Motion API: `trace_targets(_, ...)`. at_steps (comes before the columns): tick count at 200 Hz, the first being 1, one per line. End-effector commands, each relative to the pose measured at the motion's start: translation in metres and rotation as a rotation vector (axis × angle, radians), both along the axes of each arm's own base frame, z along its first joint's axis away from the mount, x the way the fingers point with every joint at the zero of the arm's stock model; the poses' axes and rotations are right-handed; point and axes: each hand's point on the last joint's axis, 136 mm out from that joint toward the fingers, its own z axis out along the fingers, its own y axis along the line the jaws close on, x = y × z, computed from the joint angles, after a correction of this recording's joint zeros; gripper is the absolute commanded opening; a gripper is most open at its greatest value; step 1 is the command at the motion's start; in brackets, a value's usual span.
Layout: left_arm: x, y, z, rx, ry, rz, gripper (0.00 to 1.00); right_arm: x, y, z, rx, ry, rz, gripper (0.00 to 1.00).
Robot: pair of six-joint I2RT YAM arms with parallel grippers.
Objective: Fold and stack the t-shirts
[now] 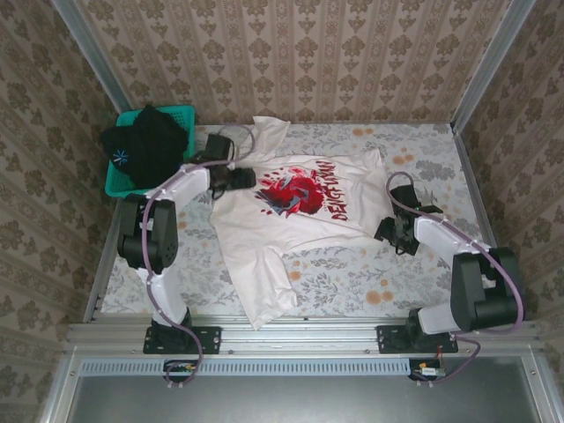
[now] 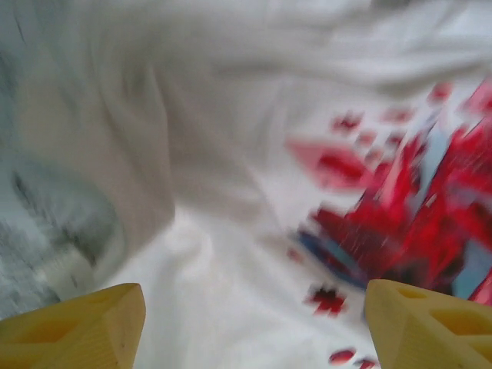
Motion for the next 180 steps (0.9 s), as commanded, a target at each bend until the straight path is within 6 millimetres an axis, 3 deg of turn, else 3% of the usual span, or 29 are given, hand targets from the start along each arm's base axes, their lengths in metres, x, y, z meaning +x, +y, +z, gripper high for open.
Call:
trace_targets(1,-0.034,0.02,-0.015,0.004,0.051,0.097,0.77,0.006,-0.008,-0.005,0.015,-0.007,-0.073,0.71)
trace_targets(25,-0.068,0.038,-0.035,0.025,0.103,0.151,0.79,0.015,-0.013,-0.002,0.039,-0.036,-0.097,0.66)
trace_targets(62,-0.093,0.062,-0.069,0.023,0.224,0.233,0.73,0.03,-0.023,0.016,0.039,-0.108,-0.121,0.7)
trace_targets(101,-0.111,0.067,-0.081,0.005,0.26,0.254,0.72,0.036,-0.024,0.0,0.052,-0.059,-0.126,0.64)
trace_targets(141,-0.109,0.067,-0.081,0.006,0.254,0.246,0.73,0.02,-0.021,-0.006,0.064,-0.025,-0.122,0.26)
trace_targets(180,-0.103,0.067,-0.078,0.024,0.256,0.23,0.74,-0.014,-0.026,0.026,0.023,-0.076,-0.136,0.02)
